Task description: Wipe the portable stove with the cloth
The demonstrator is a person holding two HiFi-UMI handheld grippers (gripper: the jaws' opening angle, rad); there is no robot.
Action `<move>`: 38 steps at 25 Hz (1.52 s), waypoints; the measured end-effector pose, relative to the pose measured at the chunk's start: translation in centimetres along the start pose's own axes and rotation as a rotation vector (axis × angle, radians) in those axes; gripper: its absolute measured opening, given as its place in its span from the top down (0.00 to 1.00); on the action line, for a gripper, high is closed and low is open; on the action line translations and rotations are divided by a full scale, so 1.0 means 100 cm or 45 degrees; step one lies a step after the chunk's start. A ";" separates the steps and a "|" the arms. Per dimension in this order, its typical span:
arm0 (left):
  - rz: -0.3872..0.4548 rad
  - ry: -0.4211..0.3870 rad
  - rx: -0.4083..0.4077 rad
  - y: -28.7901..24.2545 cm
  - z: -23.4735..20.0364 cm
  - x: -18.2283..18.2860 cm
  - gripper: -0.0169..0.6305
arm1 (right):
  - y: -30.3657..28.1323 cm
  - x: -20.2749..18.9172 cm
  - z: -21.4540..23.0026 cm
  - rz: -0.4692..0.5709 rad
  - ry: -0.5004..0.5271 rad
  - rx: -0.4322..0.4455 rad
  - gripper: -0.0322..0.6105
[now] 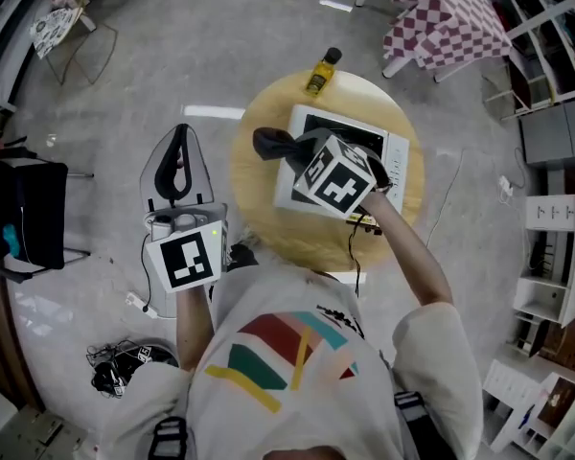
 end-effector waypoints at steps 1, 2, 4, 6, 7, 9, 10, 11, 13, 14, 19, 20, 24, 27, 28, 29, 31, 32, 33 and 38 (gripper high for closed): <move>0.028 0.026 -0.002 -0.006 0.007 0.008 0.96 | 0.015 0.004 0.009 0.064 -0.026 -0.069 0.89; 0.053 0.051 -0.009 -0.012 0.014 0.015 0.96 | 0.031 0.008 0.017 0.127 -0.049 -0.138 0.89; 0.081 0.099 -0.039 -0.023 0.029 0.027 0.96 | 0.063 0.011 0.032 0.248 -0.098 -0.270 0.89; 0.095 0.141 -0.077 -0.032 0.045 0.036 0.96 | 0.093 0.008 0.042 0.365 -0.166 -0.386 0.89; 0.101 0.156 -0.099 -0.036 0.053 0.041 0.96 | 0.109 0.006 0.045 0.424 -0.199 -0.443 0.89; 0.111 0.178 -0.144 -0.042 0.068 0.052 0.96 | 0.140 -0.001 0.047 0.540 -0.255 -0.557 0.89; 0.114 0.186 -0.165 -0.043 0.076 0.057 0.96 | 0.154 -0.006 0.046 0.598 -0.284 -0.609 0.89; 0.117 0.194 -0.185 -0.044 0.085 0.061 0.96 | 0.168 -0.011 0.043 0.657 -0.313 -0.656 0.89; 0.122 0.208 -0.228 -0.045 0.101 0.068 0.96 | 0.192 -0.020 0.036 0.761 -0.364 -0.741 0.89; 0.127 0.213 -0.251 -0.045 0.109 0.071 0.96 | 0.202 -0.025 0.033 0.798 -0.387 -0.785 0.89; 0.144 0.226 -0.346 -0.042 0.148 0.084 0.96 | 0.243 -0.053 0.018 0.967 -0.518 -1.005 0.89; 0.147 0.230 -0.360 -0.041 0.155 0.085 0.96 | 0.249 -0.058 0.014 1.002 -0.538 -1.036 0.89; 0.160 0.256 -0.389 -0.036 0.178 0.094 0.96 | 0.264 -0.076 -0.002 1.106 -0.564 -1.124 0.89; 0.167 0.269 -0.404 -0.028 0.194 0.100 0.96 | 0.271 -0.090 -0.015 1.159 -0.588 -1.143 0.89; 0.170 0.267 -0.409 -0.025 0.199 0.101 0.96 | 0.271 -0.094 -0.019 1.170 -0.594 -1.144 0.89; 0.174 0.264 -0.412 -0.022 0.203 0.102 0.96 | 0.271 -0.099 -0.022 1.173 -0.595 -1.147 0.89; 0.180 0.258 -0.415 -0.017 0.211 0.102 0.96 | 0.270 -0.107 -0.027 1.169 -0.589 -1.160 0.89; 0.182 0.253 -0.416 -0.014 0.215 0.102 0.96 | 0.271 -0.110 -0.028 1.171 -0.585 -1.168 0.89; 0.186 0.247 -0.418 -0.012 0.218 0.103 0.96 | 0.272 -0.113 -0.029 1.177 -0.579 -1.173 0.89; 0.196 0.234 -0.403 -0.007 0.233 0.103 0.96 | 0.278 -0.124 -0.030 1.198 -0.561 -1.176 0.89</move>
Point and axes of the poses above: the fingertips, and each gripper's own axes: y backward along the fingers, z to its right, x out of its top, the point moved 8 cm from there along y, backward along the fingers, and after that the axes turned 11 degrees about z, right-handed, at the moved point
